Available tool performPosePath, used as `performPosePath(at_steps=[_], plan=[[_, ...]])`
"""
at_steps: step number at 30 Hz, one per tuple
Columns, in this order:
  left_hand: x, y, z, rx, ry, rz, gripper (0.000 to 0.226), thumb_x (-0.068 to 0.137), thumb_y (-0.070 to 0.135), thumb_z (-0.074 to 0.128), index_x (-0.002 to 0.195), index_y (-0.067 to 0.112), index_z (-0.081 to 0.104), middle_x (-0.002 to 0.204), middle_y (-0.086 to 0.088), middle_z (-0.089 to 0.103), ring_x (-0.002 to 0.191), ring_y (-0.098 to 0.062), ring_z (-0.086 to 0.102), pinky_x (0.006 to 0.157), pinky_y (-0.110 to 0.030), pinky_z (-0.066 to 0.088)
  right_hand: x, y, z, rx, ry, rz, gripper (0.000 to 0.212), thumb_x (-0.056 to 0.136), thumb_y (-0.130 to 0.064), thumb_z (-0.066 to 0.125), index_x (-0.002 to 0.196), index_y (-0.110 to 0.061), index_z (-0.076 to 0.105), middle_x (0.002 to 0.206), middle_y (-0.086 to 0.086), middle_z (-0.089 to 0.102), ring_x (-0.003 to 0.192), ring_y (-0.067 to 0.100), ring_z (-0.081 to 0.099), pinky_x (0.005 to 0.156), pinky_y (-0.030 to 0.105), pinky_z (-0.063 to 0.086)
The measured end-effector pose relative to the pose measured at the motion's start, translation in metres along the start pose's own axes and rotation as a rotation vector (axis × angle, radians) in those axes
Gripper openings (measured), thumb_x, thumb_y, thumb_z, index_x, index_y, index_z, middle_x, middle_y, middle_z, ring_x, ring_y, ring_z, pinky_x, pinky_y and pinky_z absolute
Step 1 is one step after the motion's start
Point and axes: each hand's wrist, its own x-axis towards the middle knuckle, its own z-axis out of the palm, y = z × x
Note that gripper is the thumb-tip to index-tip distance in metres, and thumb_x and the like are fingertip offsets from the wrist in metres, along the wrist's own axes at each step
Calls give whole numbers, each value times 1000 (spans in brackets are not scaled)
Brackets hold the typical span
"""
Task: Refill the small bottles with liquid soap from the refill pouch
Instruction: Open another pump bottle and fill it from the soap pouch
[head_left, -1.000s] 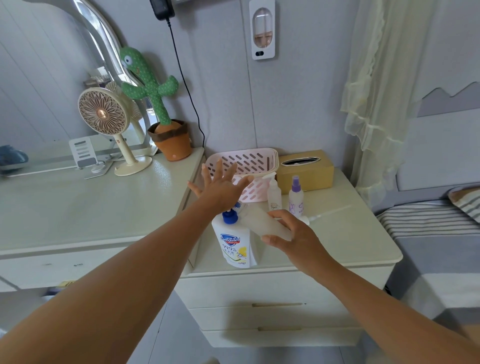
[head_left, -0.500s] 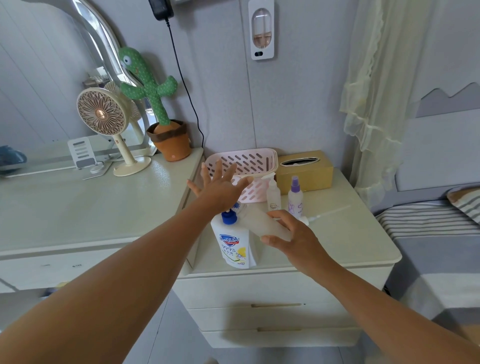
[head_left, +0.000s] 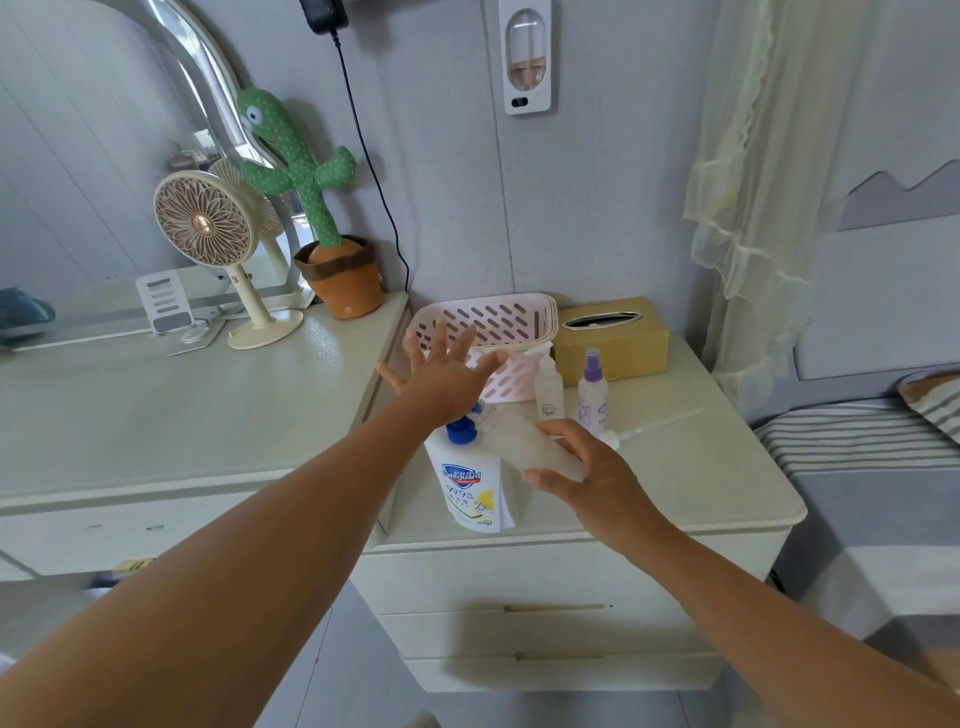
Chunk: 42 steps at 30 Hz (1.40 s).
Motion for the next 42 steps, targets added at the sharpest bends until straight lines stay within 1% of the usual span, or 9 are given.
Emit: performPosePath(at_steps=[10,16,22,28,34,39,42], plan=[[6,-2,7,-25,-12,-4,69,87,75,15,149,46,6,160,6,-11,144,-29,-22,104,-70,-15,4,5,5,19,8,1,43,85,-31,68,124,-30,49,109,-10,53,101,8,50,68,7,37],[9,-2,3,-17,-26,-8,74,85,77,14,150,44,4,160,5,-12,144,-30,-21,104,-70,-15,6,4,2,9,2,-2,43,85,-31,68,124,-30,49,110,-9,53,103,8,49,69,7,36],[10,-1,4,-39,-11,-21,73,85,77,15,150,44,4,160,6,-11,145,-29,-20,104,-70,-14,7,3,0,25,-1,1,41,85,-31,68,122,-32,50,104,-16,51,103,5,48,70,6,37],[9,-1,10,-29,-14,-24,70,87,76,15,149,45,6,160,6,-10,144,-28,-22,104,-70,-14,7,6,1,27,2,14,43,85,-30,68,124,-30,50,113,-8,53,106,9,50,69,5,37],[12,2,3,-11,-28,-30,73,86,76,15,150,43,4,160,5,-12,144,-31,-20,104,-71,-14,7,3,-3,37,0,8,44,85,-30,68,125,-29,50,112,-10,52,108,9,49,74,7,37],[12,4,4,-31,-18,-39,71,87,75,16,150,44,6,160,6,-11,145,-30,-20,104,-70,-14,8,3,-2,35,6,7,44,86,-30,68,125,-29,50,109,-11,52,106,8,49,73,6,37],[10,5,8,-28,-26,-38,68,89,73,16,150,44,7,160,6,-10,144,-29,-21,103,-70,-13,9,8,-1,33,15,14,44,85,-29,68,125,-30,50,112,-9,54,106,8,49,73,7,37]])
